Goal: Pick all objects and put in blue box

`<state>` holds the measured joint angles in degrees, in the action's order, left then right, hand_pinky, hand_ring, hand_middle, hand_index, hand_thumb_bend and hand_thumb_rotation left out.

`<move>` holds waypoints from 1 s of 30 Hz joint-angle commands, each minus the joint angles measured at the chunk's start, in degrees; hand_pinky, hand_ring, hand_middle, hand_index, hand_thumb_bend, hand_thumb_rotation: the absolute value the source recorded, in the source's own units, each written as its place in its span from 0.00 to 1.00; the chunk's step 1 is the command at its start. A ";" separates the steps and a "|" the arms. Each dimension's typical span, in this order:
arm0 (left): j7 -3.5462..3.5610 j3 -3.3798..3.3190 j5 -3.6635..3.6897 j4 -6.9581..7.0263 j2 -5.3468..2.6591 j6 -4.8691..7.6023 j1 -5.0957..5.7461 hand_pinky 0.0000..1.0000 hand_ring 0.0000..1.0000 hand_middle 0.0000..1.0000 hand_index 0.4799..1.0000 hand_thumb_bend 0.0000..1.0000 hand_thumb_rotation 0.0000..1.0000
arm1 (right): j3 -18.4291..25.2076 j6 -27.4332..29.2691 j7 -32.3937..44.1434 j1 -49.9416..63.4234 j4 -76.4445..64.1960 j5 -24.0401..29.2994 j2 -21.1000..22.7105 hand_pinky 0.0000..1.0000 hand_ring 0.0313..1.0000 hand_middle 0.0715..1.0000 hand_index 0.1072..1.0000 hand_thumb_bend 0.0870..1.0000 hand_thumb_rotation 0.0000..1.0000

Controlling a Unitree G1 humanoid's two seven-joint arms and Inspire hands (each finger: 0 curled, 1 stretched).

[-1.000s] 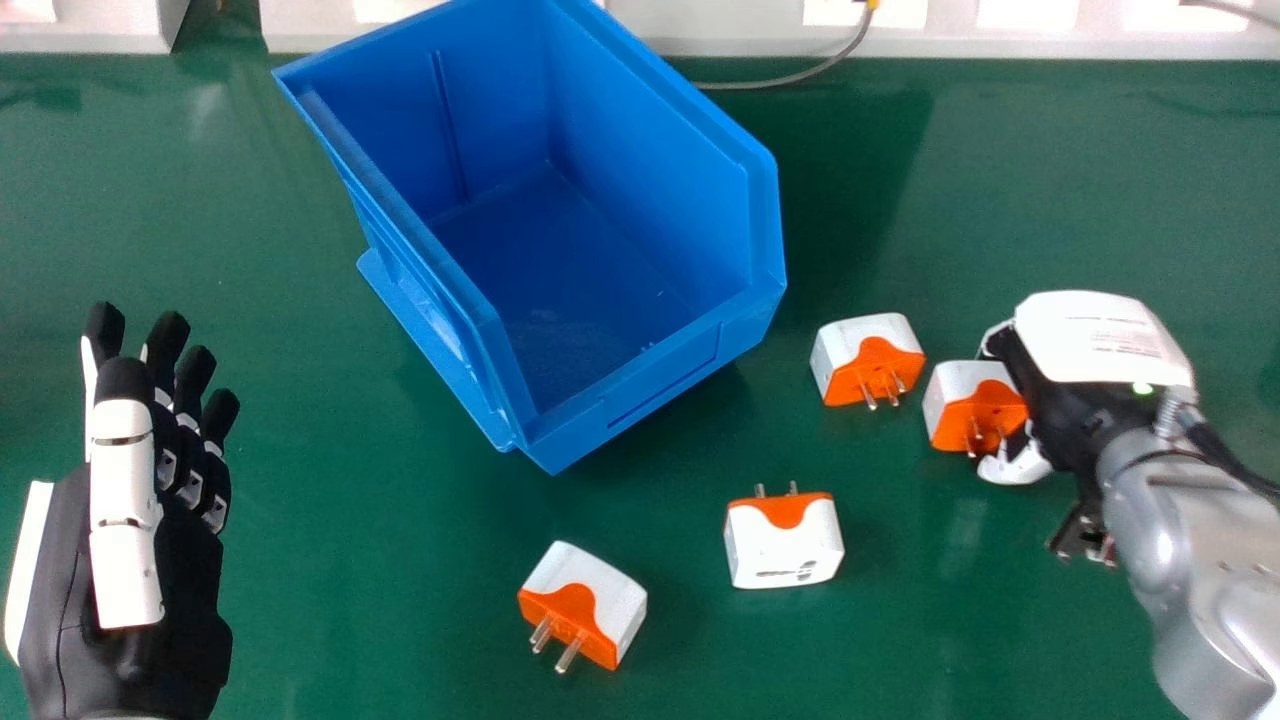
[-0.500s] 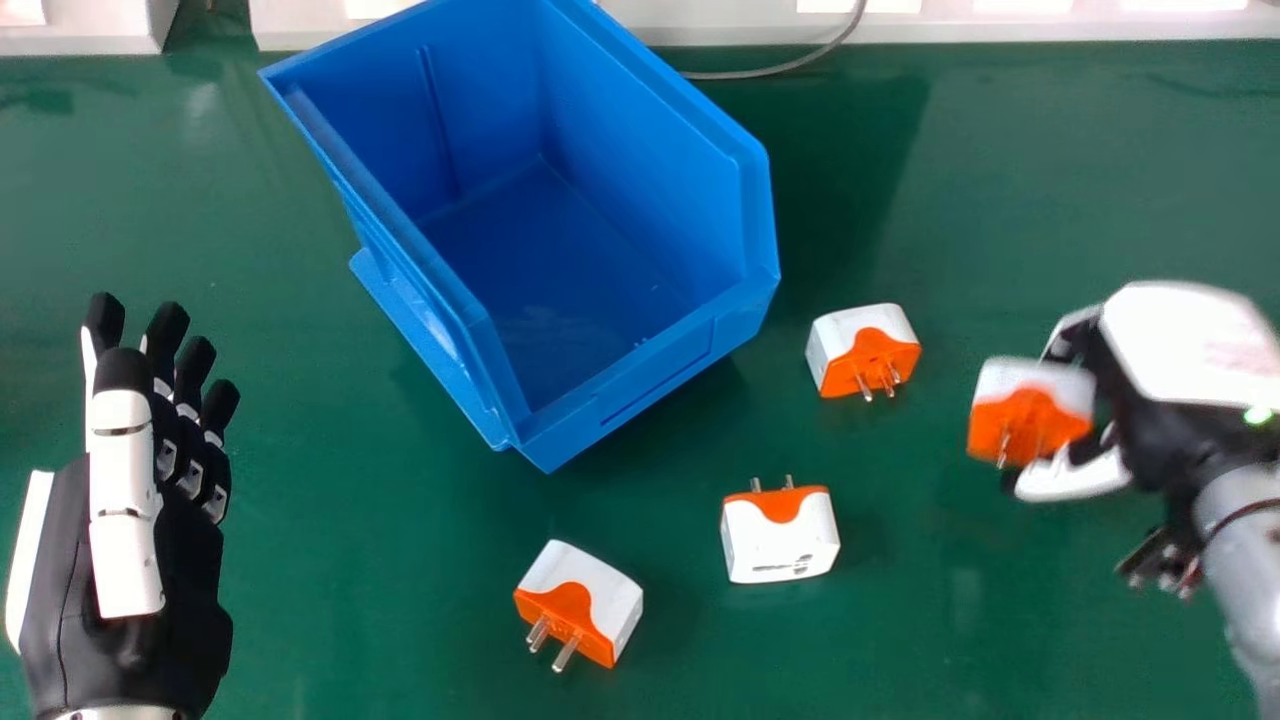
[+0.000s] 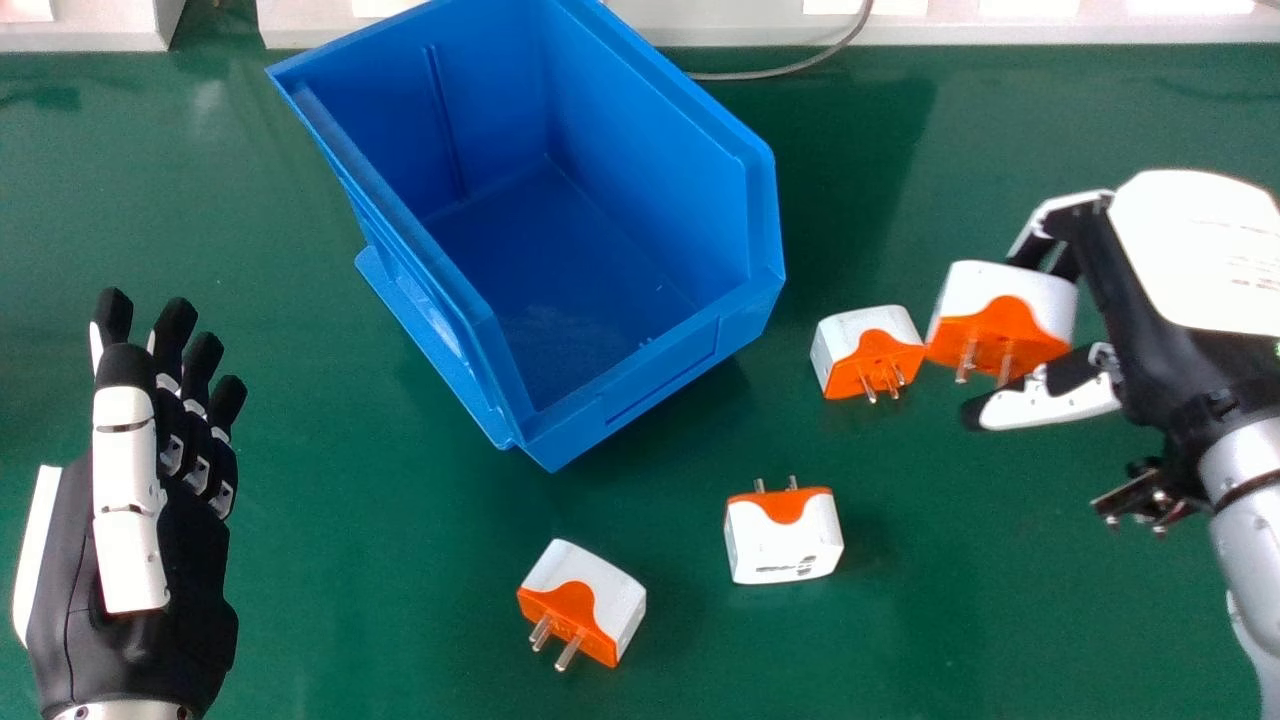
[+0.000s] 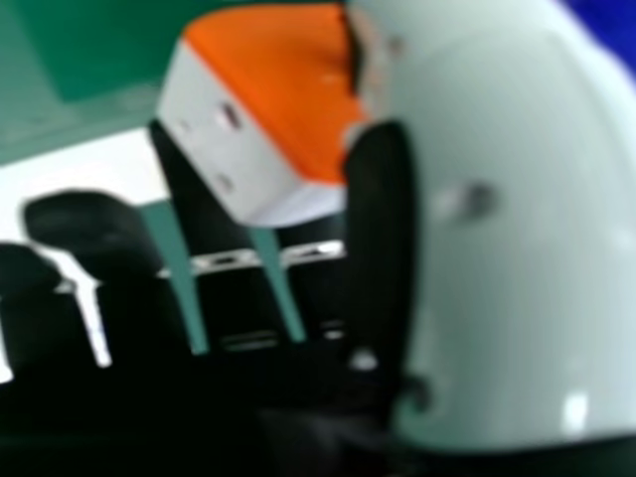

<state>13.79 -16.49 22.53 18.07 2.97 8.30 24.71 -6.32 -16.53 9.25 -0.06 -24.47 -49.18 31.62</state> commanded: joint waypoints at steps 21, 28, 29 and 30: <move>-0.56 1.29 -1.85 0.35 -0.91 2.52 0.83 1.00 1.00 1.00 1.00 0.41 1.00 | -12.85 5.90 -3.57 -16.78 8.83 -3.58 -17.32 0.10 0.11 0.14 0.41 0.44 0.14; -0.88 1.54 -1.83 0.92 -1.53 2.49 1.51 1.00 1.00 1.00 1.00 0.40 1.00 | -16.50 5.26 -4.87 -26.99 21.86 -4.11 -22.74 0.29 0.36 0.42 0.42 0.43 0.15; -0.87 1.50 -1.81 0.89 -1.54 2.52 1.56 1.00 1.00 1.00 1.00 0.40 1.00 | -17.03 4.76 -5.40 -28.43 23.95 -4.59 -23.39 0.27 0.33 0.39 0.42 0.43 0.15; -0.96 1.47 -1.90 0.82 -1.56 2.62 1.57 1.00 1.00 1.00 1.00 0.40 1.00 | -17.64 4.24 -5.74 -29.95 25.97 -5.18 -23.91 0.23 0.28 0.35 0.42 0.43 0.15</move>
<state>12.95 -14.85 20.79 17.68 1.42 9.86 25.91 -23.42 -11.94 5.08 -26.35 0.42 -52.97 8.85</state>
